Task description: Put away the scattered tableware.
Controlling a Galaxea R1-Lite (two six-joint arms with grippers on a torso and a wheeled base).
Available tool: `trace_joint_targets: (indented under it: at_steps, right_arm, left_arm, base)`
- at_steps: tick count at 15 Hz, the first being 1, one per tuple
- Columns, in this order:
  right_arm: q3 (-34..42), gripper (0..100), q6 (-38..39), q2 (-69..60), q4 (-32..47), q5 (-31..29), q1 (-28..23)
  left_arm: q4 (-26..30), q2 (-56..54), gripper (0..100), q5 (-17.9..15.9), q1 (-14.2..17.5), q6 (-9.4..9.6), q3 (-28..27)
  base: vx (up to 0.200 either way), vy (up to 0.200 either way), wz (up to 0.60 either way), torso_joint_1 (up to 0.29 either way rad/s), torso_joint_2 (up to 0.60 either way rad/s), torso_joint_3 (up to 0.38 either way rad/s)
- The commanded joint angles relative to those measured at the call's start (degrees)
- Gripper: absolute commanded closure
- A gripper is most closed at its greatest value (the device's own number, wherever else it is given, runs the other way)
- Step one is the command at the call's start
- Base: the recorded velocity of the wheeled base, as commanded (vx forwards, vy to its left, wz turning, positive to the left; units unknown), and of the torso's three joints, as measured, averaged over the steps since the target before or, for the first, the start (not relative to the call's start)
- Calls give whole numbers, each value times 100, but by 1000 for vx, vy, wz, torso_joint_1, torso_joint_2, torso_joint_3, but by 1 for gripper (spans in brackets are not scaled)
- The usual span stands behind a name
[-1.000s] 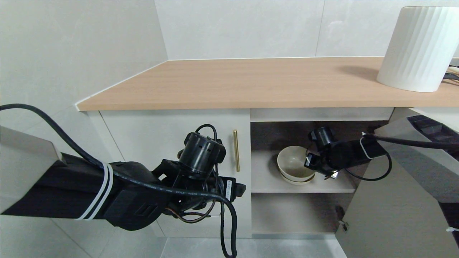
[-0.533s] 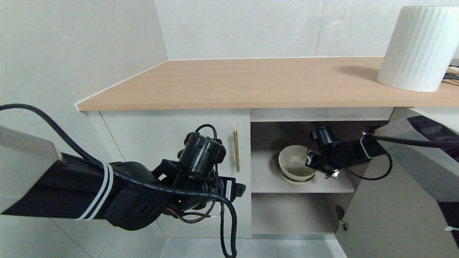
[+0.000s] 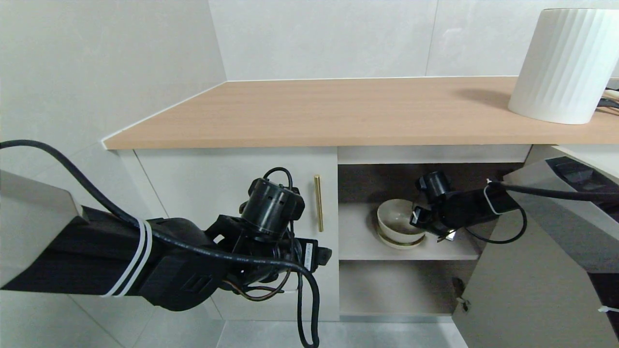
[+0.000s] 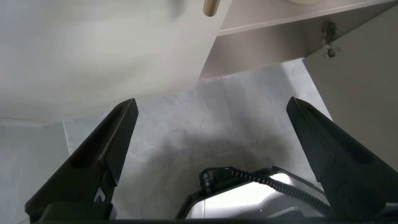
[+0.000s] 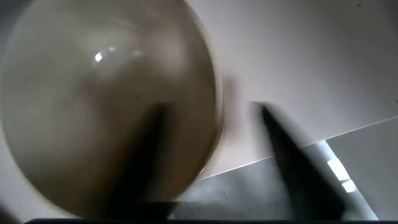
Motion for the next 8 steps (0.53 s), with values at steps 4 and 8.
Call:
trace_joint_targets:
  at_steps: [4, 8]
  right_arm:
    - [216, 0, 23, -281, 26, 34, 190]
    - [1402, 0, -39, -1370, 43, 95, 700]
  left_arm:
    - [-10, -2, 0, 2, 4, -1, -10]
    - [-10, -20, 0, 2, -5, 51, 122]
  base:
    - [0, 0, 0, 0, 0, 0]
    - [0, 0, 0, 0, 0, 0]
